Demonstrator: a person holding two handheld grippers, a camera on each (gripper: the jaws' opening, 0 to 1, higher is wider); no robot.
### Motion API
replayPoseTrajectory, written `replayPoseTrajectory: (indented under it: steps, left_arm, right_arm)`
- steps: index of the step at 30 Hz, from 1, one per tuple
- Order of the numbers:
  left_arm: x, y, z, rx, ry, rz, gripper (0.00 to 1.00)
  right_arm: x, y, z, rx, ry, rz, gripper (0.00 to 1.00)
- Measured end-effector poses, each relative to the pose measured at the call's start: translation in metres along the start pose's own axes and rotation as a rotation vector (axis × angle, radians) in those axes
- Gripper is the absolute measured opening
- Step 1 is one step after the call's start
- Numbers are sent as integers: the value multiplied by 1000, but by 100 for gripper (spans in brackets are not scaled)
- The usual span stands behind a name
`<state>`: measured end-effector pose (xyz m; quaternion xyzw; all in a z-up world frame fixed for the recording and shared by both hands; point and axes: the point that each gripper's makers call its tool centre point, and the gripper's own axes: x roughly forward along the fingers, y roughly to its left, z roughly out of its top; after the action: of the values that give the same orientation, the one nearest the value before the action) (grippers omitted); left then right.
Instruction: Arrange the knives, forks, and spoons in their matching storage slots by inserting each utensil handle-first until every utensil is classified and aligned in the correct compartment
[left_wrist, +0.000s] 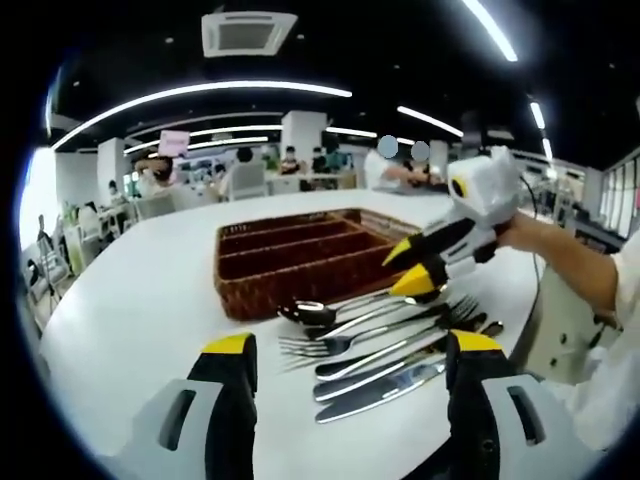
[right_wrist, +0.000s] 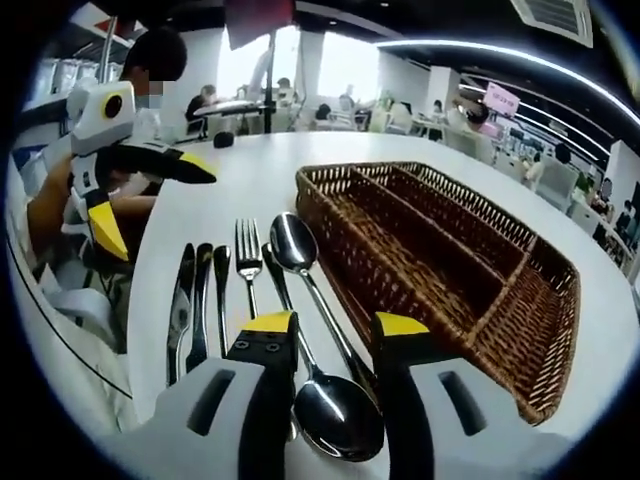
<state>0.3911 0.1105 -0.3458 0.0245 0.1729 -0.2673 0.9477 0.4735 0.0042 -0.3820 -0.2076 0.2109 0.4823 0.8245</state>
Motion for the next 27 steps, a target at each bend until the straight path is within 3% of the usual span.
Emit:
replayPoseTrajectory:
  steps: [27]
  left_arm:
    - [-9,1,-2,10,-5,15,77]
  right_arm:
    - [11,2,-3,-92,67,40,24]
